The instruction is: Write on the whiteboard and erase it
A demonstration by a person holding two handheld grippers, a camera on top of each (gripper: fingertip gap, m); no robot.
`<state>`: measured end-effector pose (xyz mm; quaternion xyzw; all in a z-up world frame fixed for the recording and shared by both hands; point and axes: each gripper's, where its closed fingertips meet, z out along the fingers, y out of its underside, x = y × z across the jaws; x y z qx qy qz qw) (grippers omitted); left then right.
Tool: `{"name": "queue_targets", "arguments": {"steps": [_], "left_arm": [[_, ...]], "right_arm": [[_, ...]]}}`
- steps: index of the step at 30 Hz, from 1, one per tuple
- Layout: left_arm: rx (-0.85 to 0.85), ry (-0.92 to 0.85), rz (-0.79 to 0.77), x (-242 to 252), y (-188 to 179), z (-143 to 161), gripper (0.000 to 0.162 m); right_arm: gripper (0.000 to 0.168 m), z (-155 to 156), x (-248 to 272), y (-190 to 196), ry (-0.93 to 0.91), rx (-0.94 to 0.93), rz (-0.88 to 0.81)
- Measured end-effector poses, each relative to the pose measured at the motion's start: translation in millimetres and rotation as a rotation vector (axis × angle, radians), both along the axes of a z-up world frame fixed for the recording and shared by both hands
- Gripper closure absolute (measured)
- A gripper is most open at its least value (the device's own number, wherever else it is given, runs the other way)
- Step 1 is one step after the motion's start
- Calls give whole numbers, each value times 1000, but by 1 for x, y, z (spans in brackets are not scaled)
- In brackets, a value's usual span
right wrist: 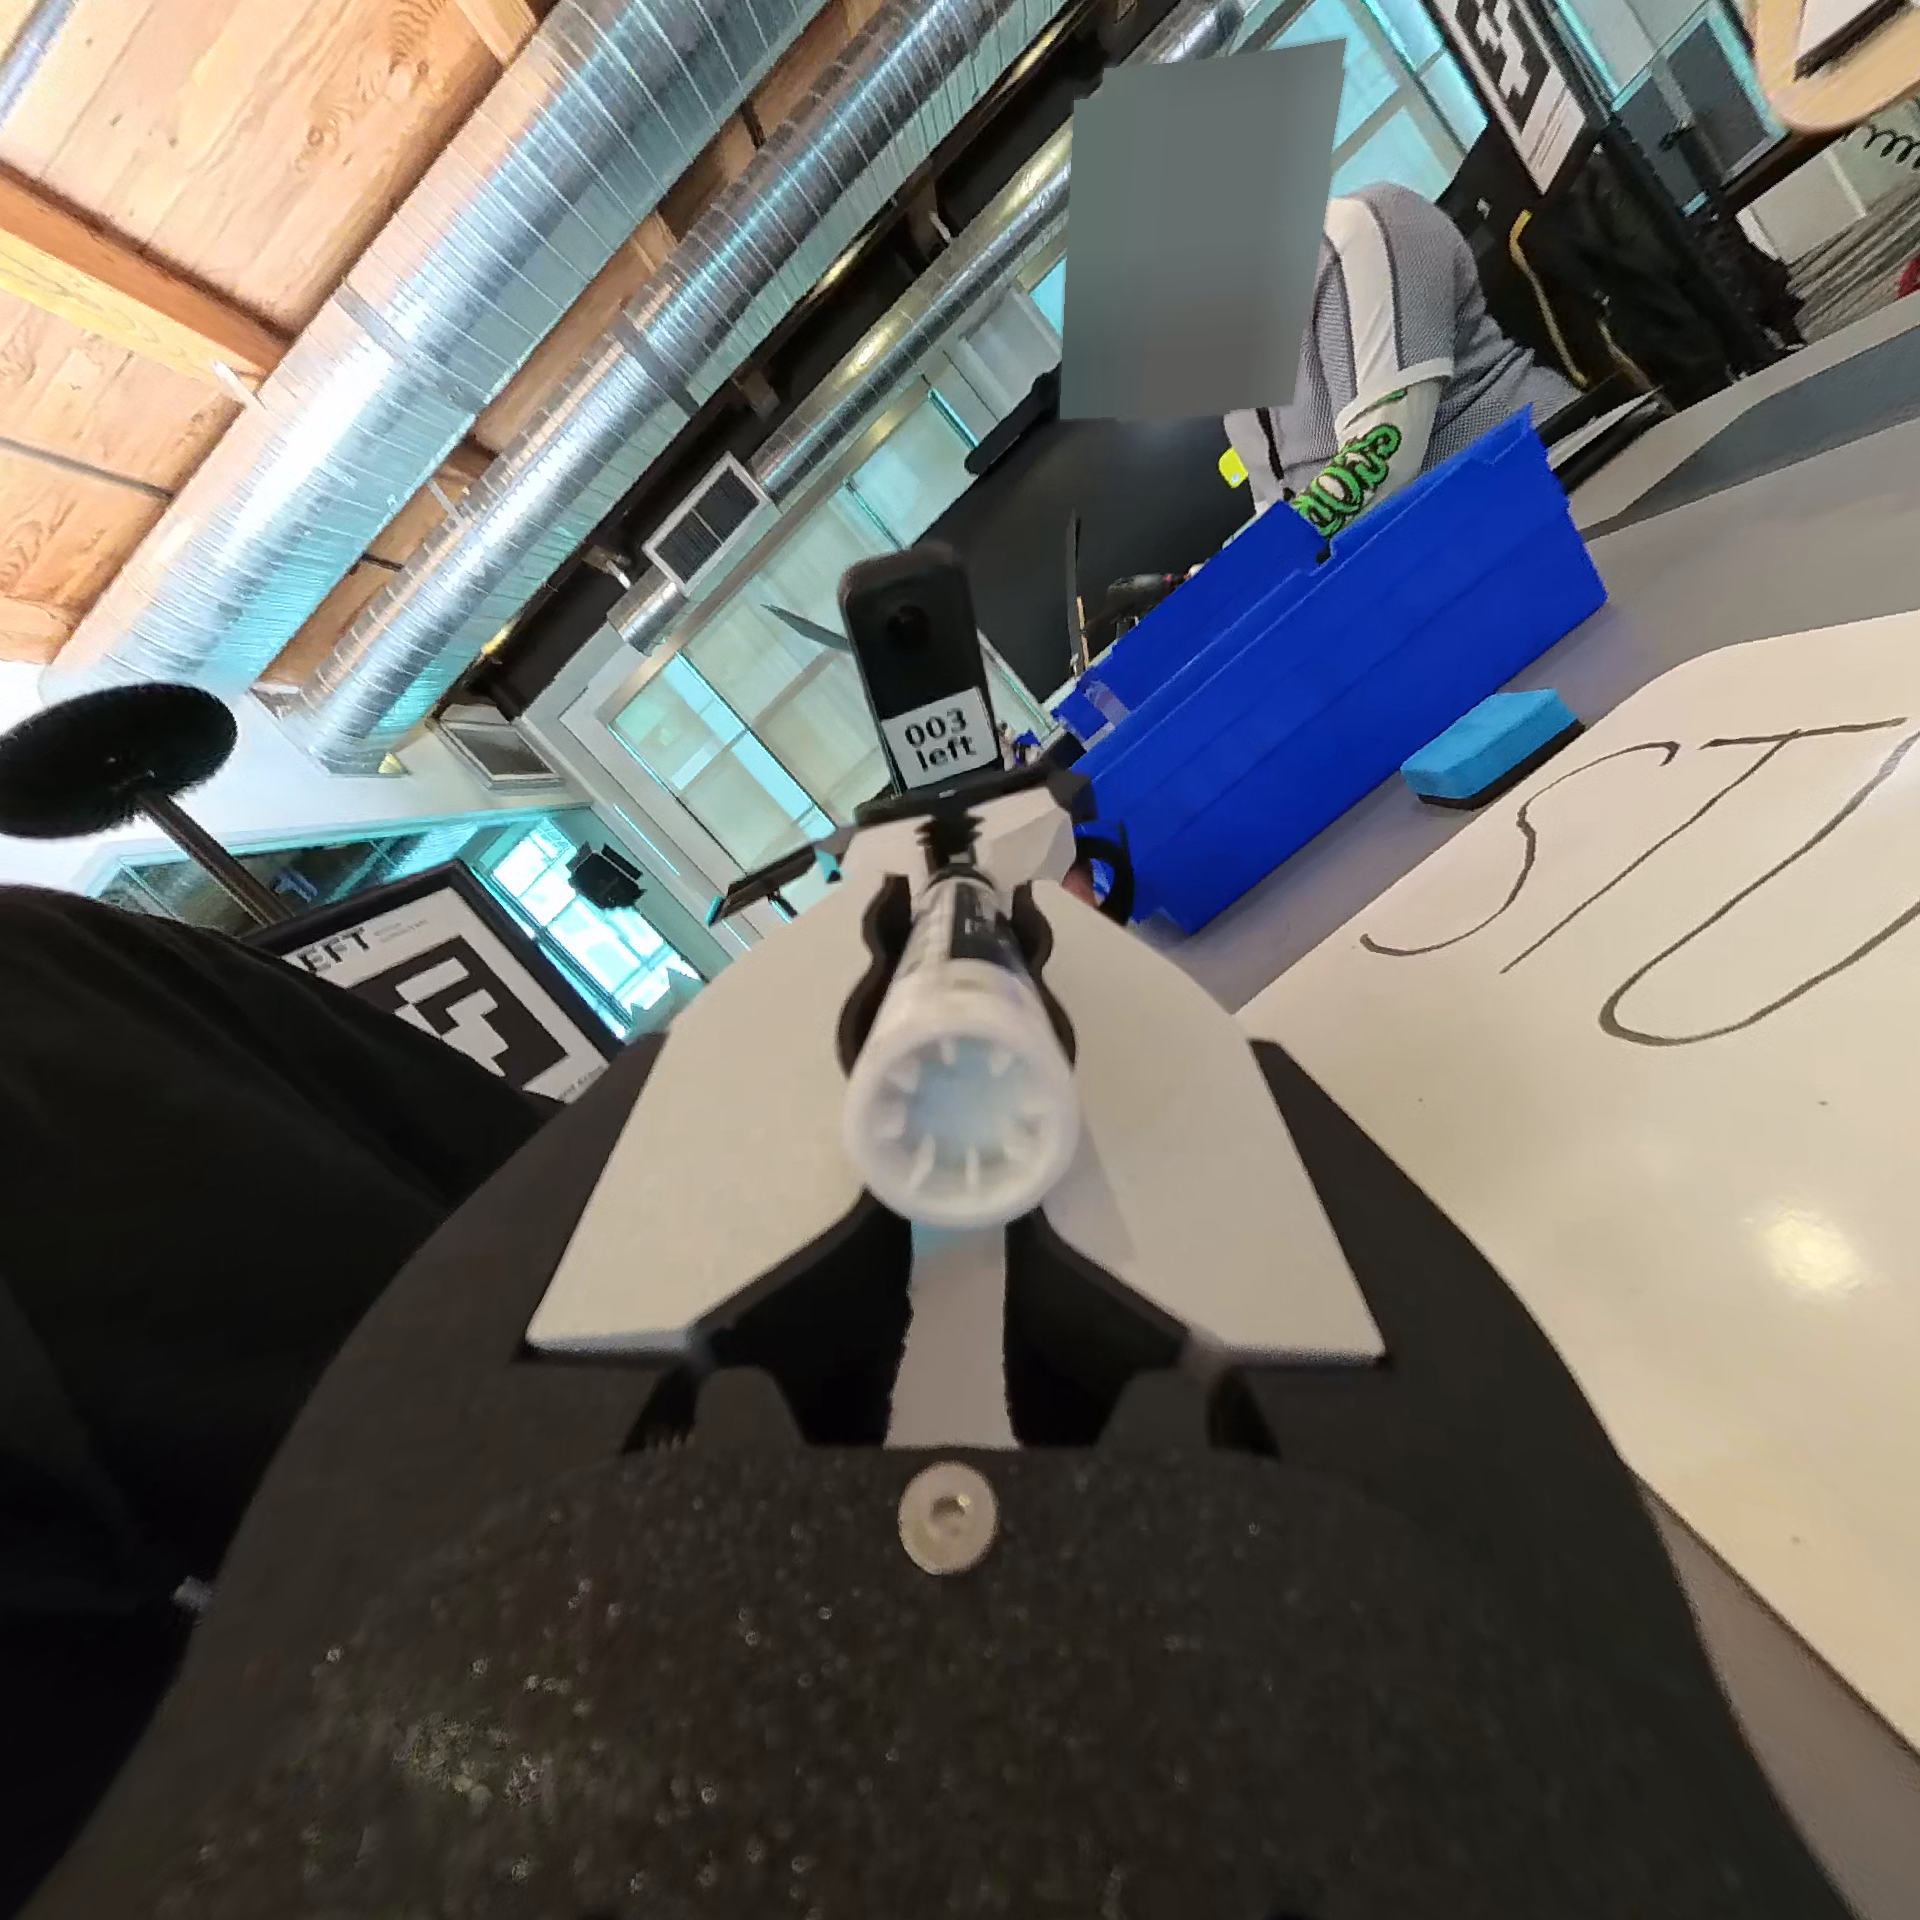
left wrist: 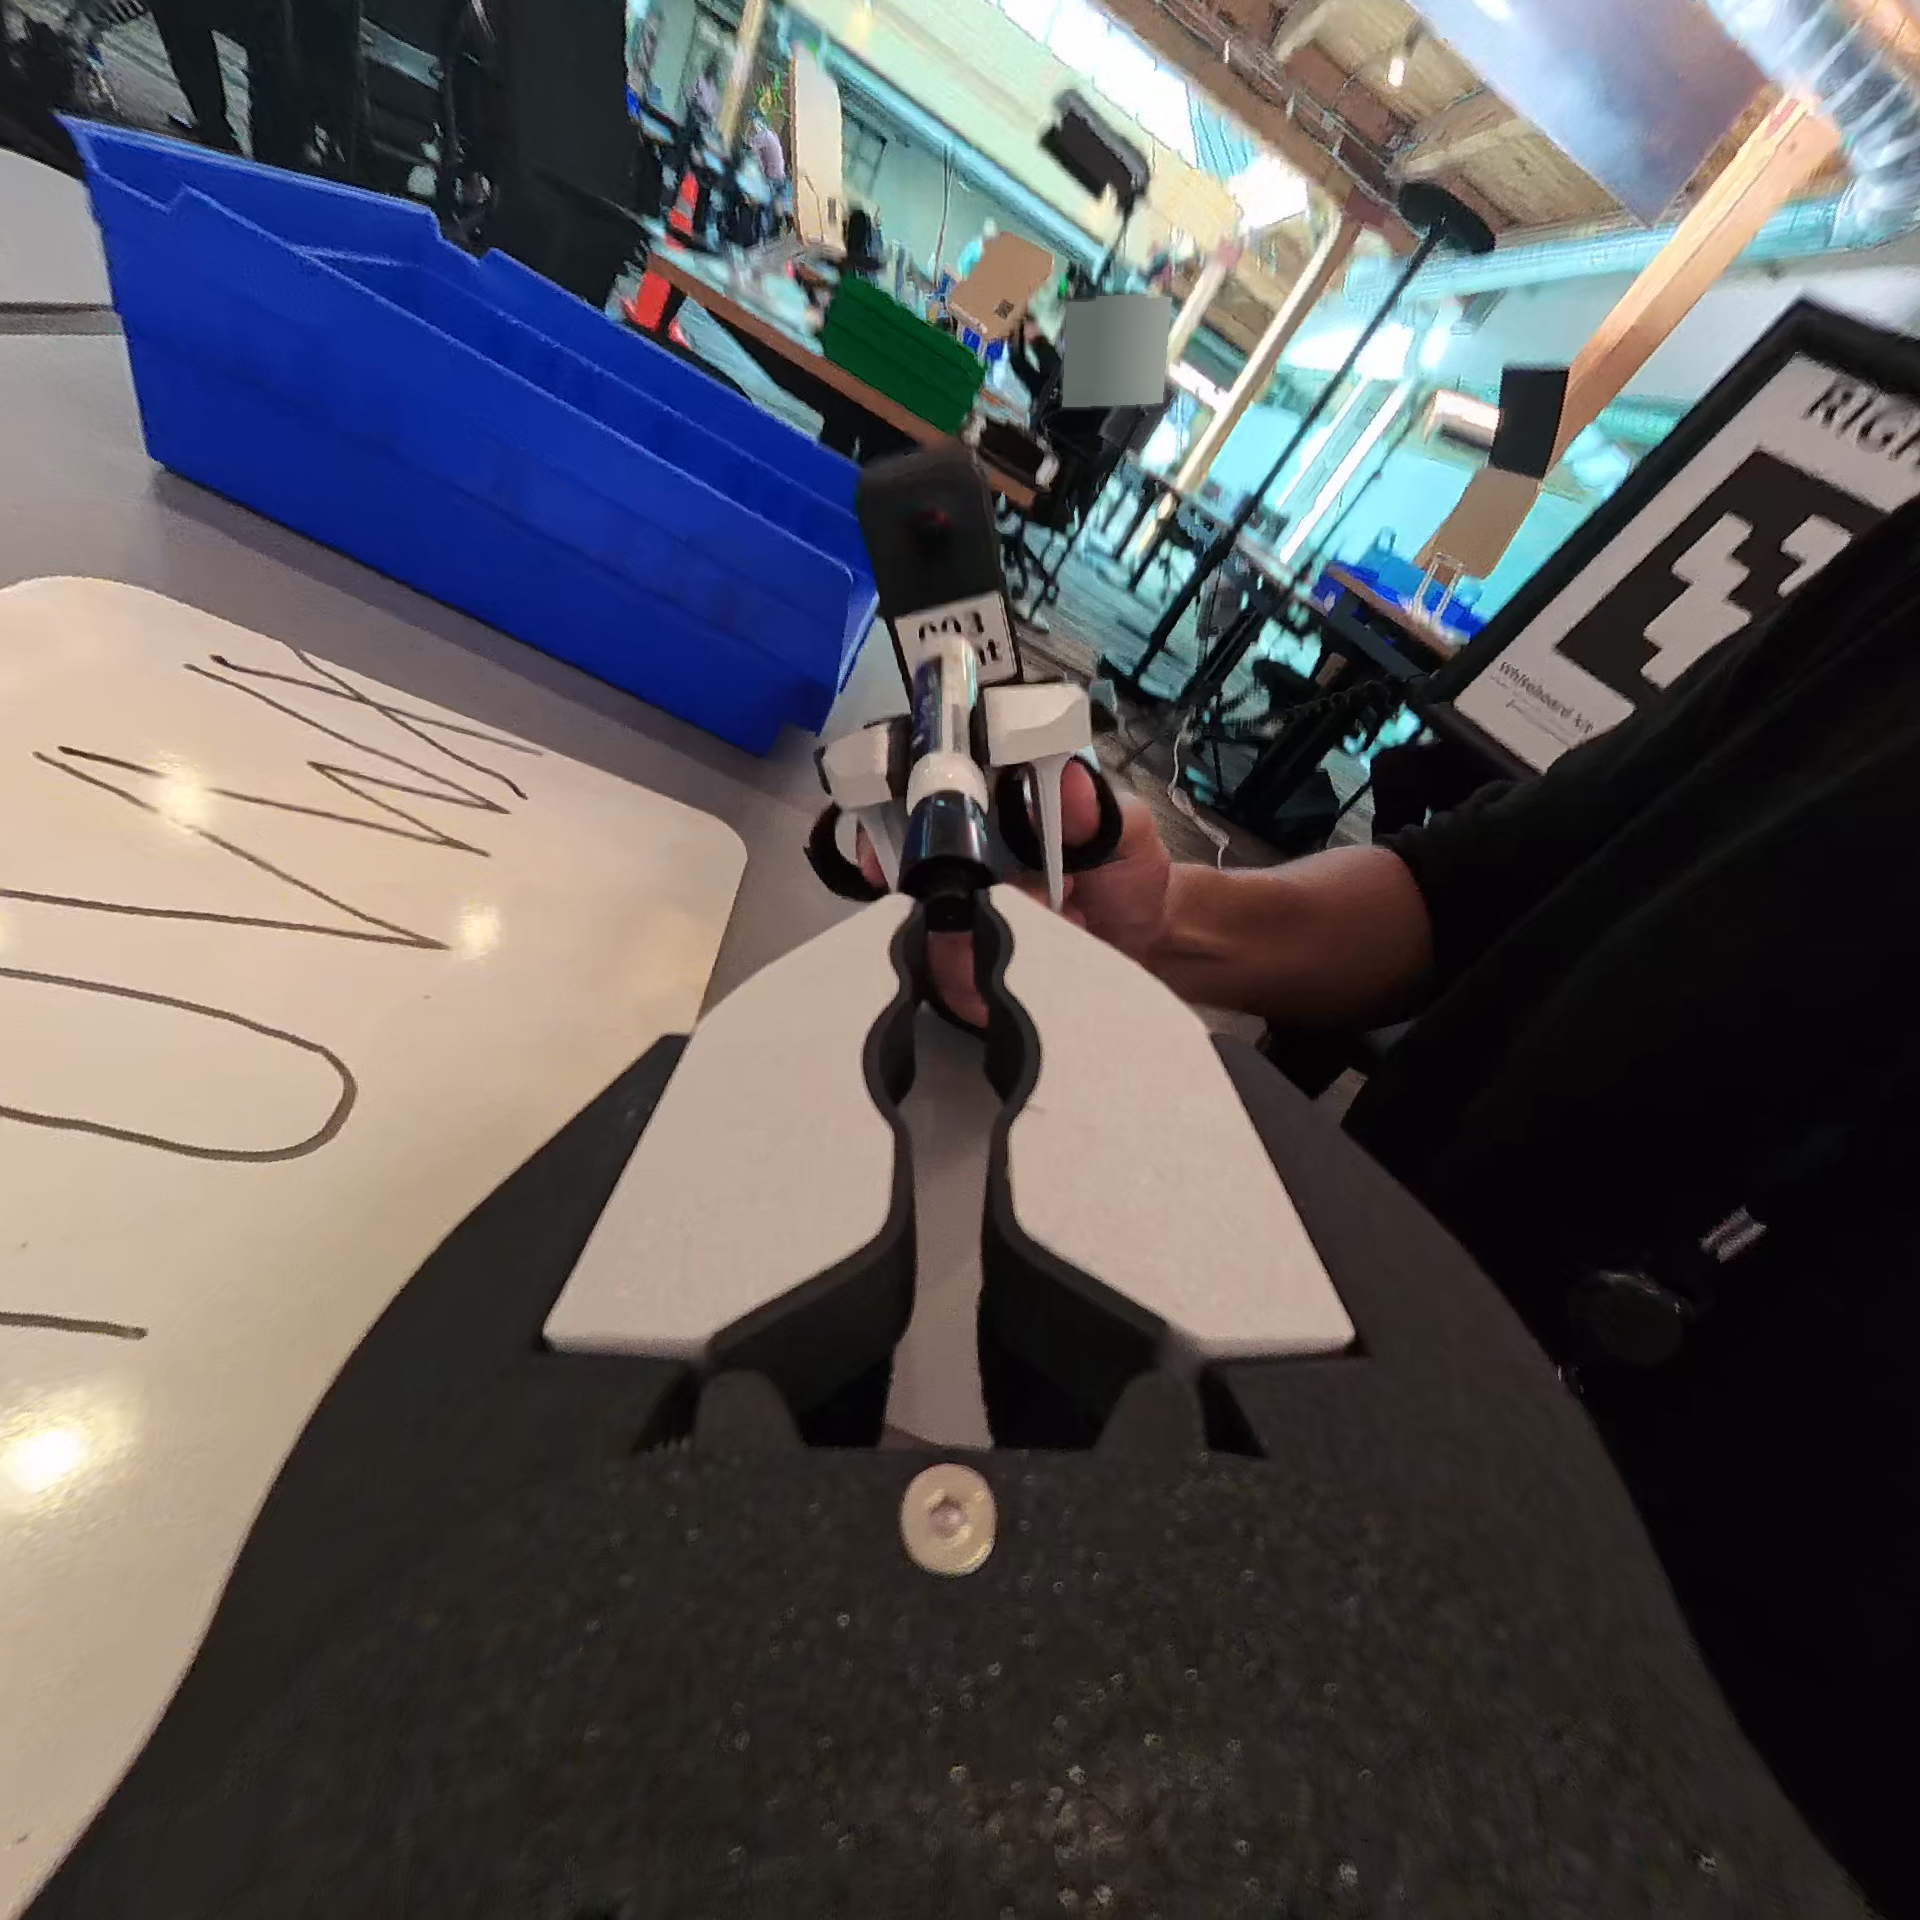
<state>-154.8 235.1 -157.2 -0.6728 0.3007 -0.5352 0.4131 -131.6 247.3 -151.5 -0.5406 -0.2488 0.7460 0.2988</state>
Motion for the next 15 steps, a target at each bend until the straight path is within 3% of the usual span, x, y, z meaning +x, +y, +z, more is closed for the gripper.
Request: {"name": "queue_targets", "arguments": {"steps": [5, 7, 8, 11, 15], "left_arm": [[-3, 5, -32, 7, -3, -4, 155], [-20, 247, -208, 42, -31, -50, 162], [-2, 243, -221, 63, -37, -55, 162], [105, 131, -12, 36, -10, -11, 162], [41, 50, 64, 10, 5, -4, 162]], "right_arm": [[149, 3, -1, 0, 1, 3, 5], [150, -8, -17, -13, -113, 67, 75], [149, -12, -29, -28, -163, 104, 133], [150, 17, -7, 3, -42, 60, -13], [150, 11, -1, 32, -125, 59, -77]]}}
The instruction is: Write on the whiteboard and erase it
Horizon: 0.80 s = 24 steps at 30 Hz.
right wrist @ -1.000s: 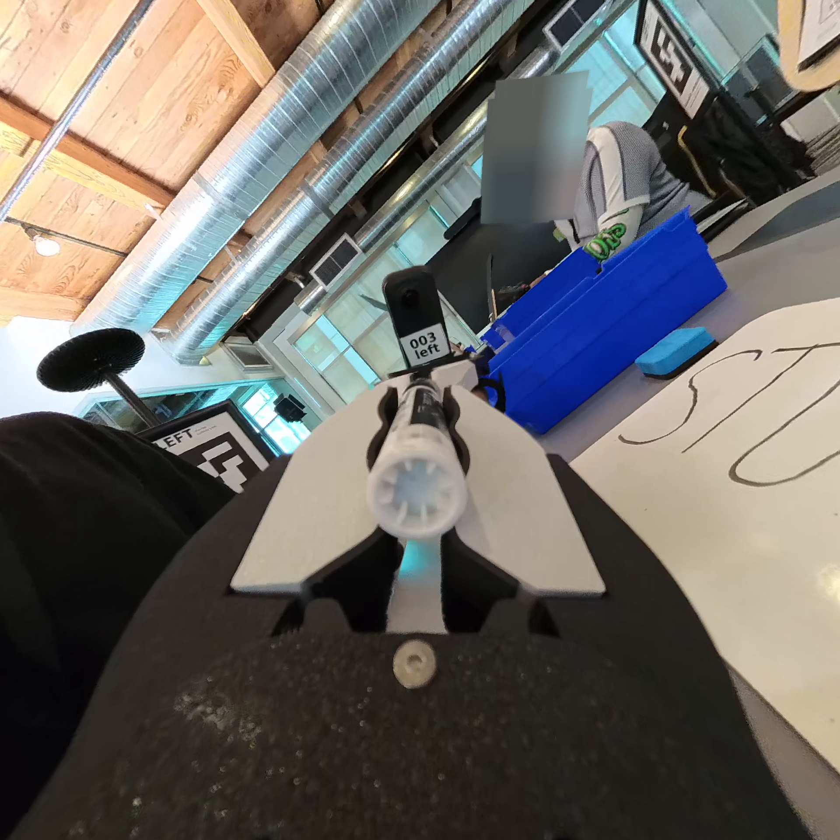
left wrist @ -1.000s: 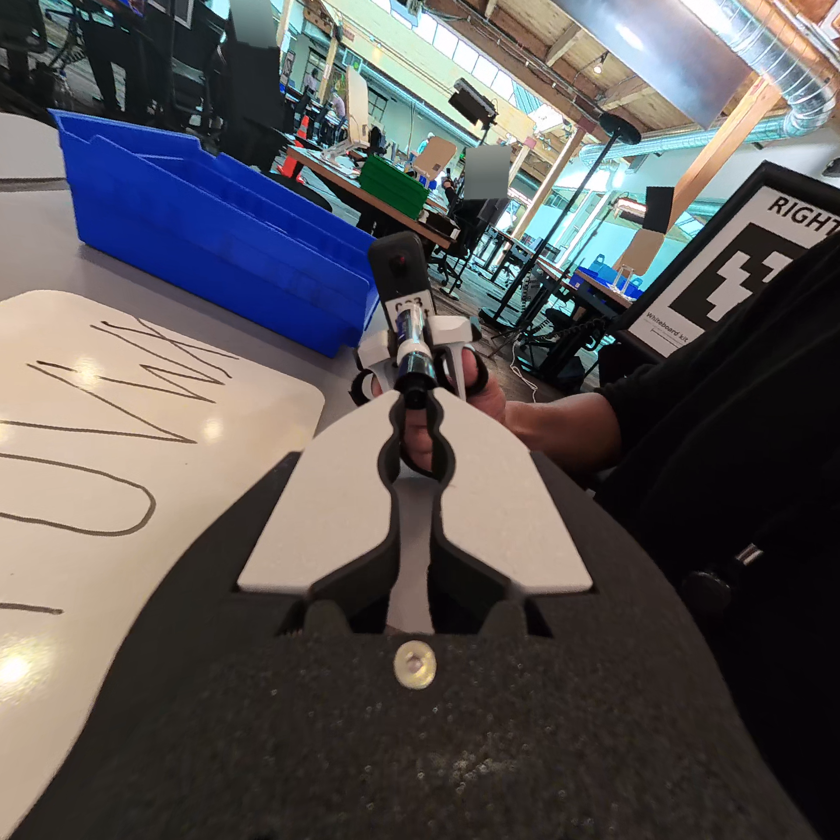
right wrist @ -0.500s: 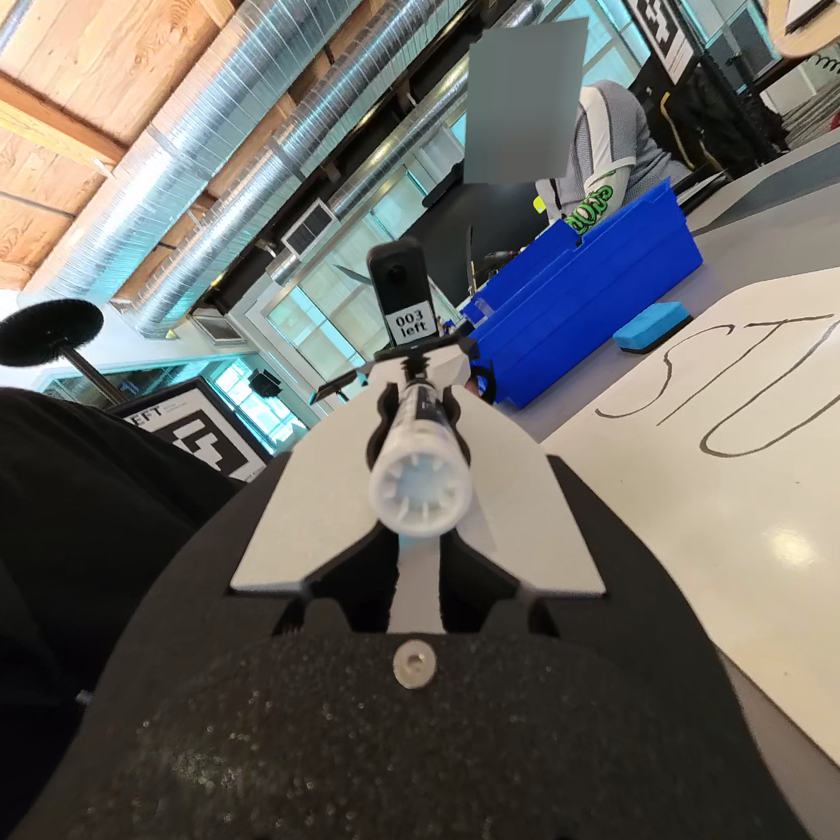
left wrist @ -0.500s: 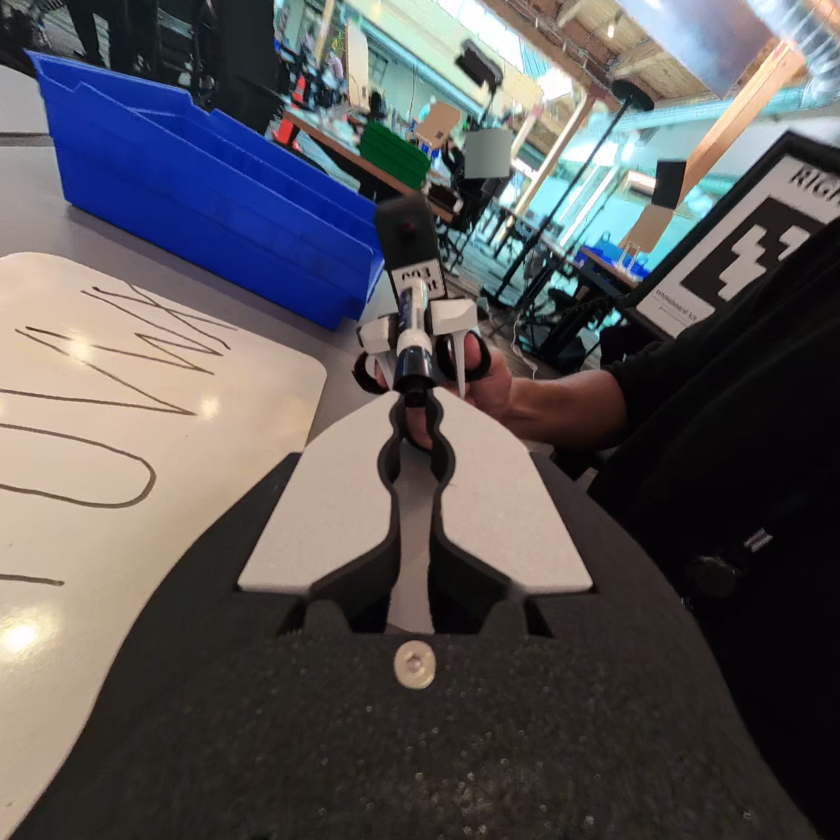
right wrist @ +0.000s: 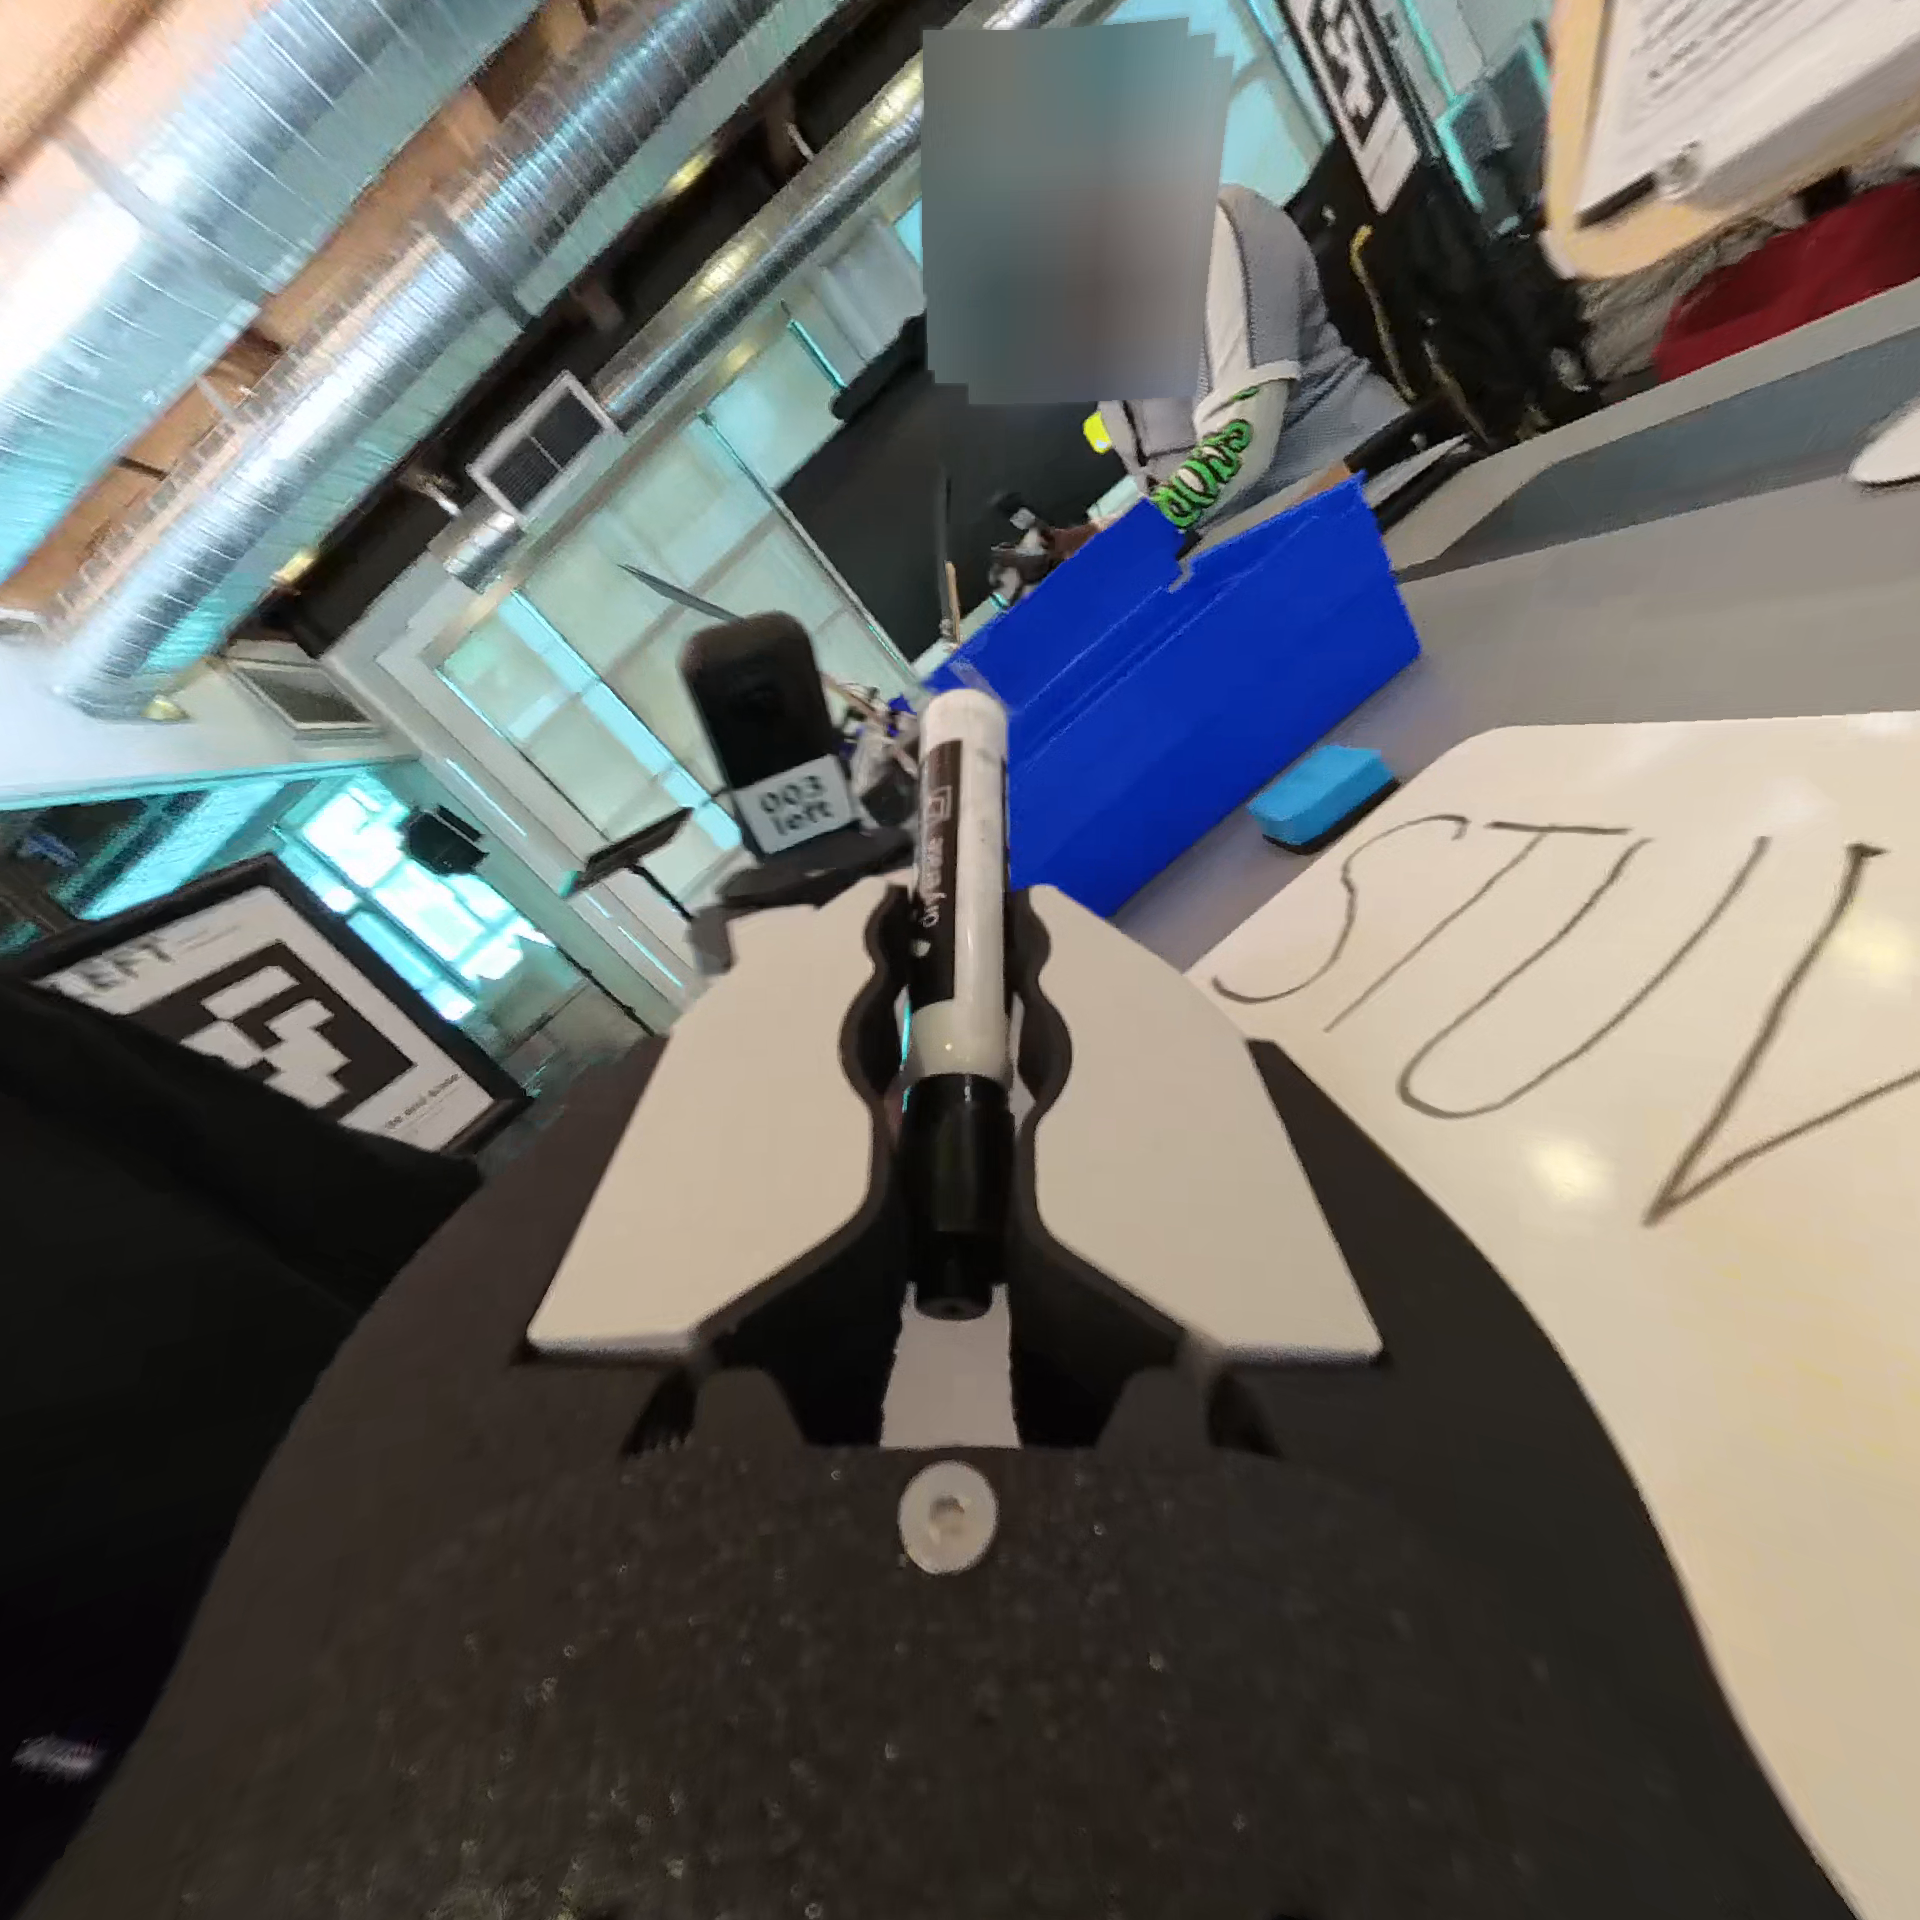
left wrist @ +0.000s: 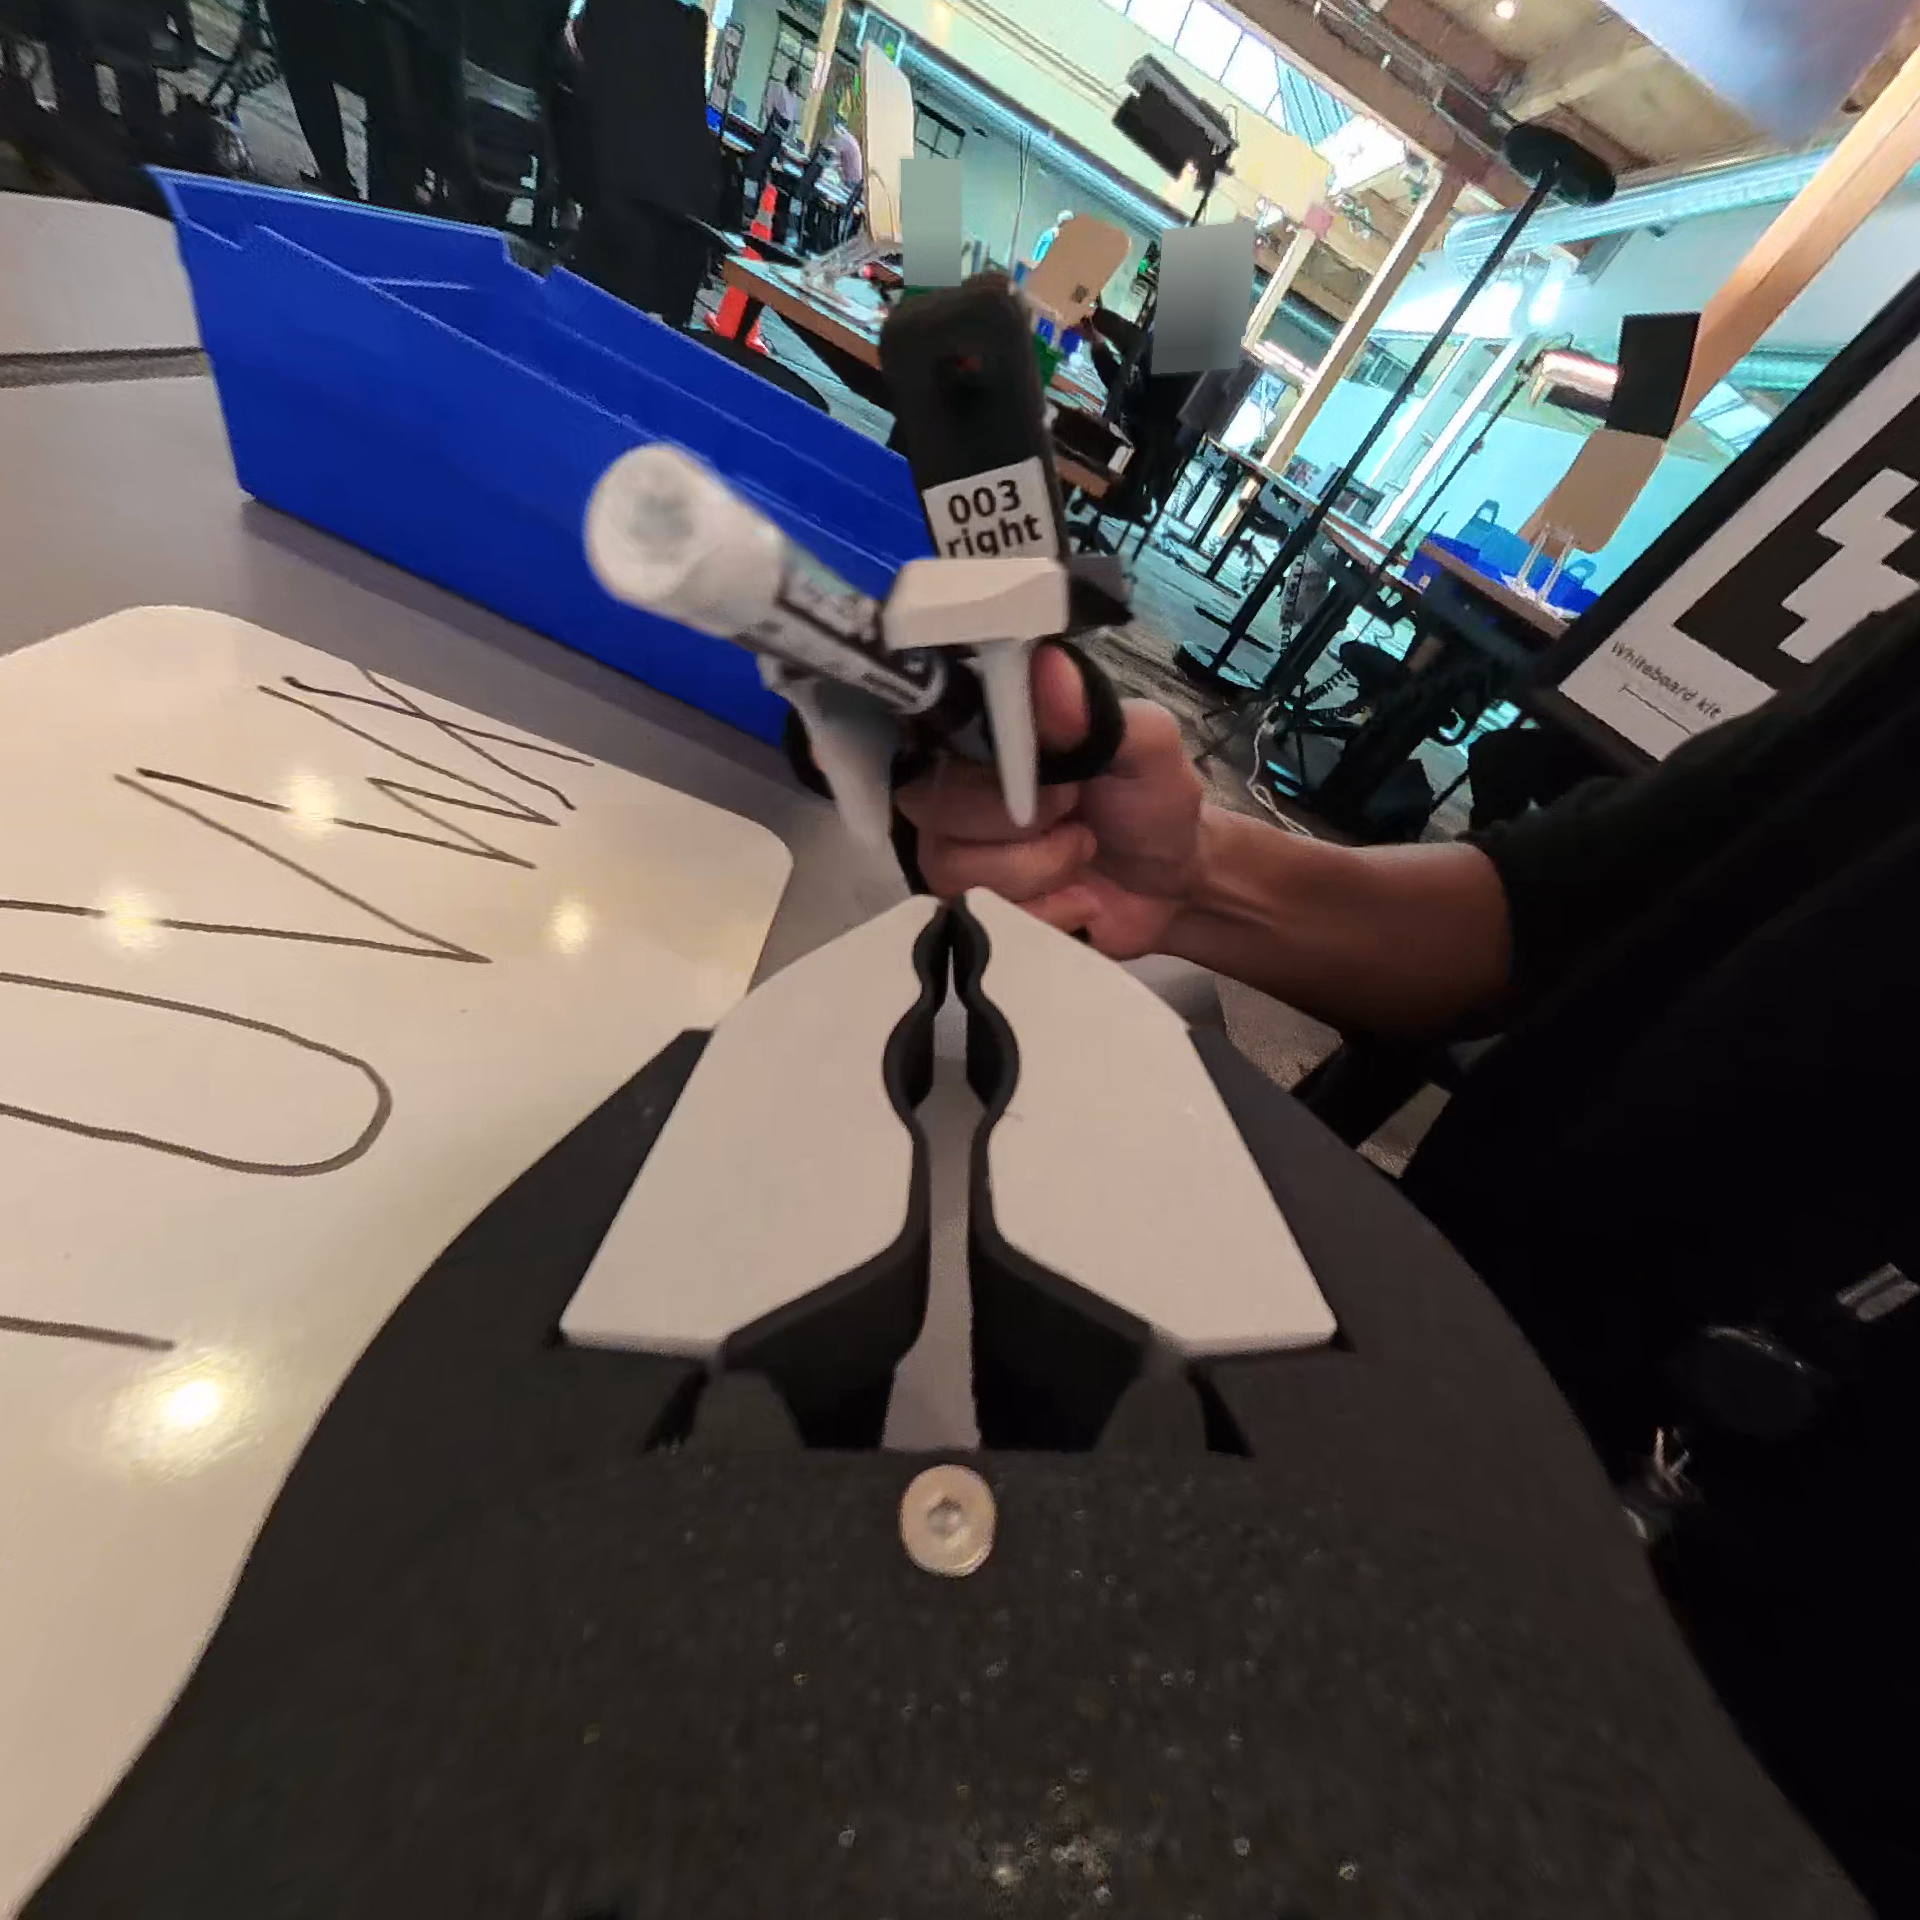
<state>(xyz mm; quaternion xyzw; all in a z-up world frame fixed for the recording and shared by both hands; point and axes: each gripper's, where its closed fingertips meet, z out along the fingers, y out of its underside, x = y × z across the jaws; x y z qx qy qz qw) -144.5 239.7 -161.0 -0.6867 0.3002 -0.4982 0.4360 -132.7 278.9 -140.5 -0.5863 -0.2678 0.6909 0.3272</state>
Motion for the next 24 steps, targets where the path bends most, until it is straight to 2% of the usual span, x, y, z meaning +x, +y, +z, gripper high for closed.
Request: {"name": "queue_targets", "arguments": {"steps": [4, 8, 9, 11, 13, 18, 24], "left_arm": [[7, -46, 66, -16, 0, 7, 152], [-34, -81, 276, -49, 13, 0, 130], [-35, -62, 322, -56, 14, -5, 122], [-18, 0, 426, -68, 17, -16, 117], [-7, 7, 405, -67, 14, -15, 118], [-80, -297, 243, -62, 0, 18, 118], [-109, -448, 74, -52, -17, 36, 119]], "right_arm": [[150, -7, 4, 6, -75, 57, -51], [150, -13, 22, 16, -189, 134, -194], [150, -13, 26, 18, -219, 162, -237], [150, -14, 33, 20, -291, 220, -303], [150, -18, 37, 20, -350, 264, -338], [150, -25, 41, 16, -380, 297, -357], [150, -25, 42, 10, -375, 328, -355]]}}
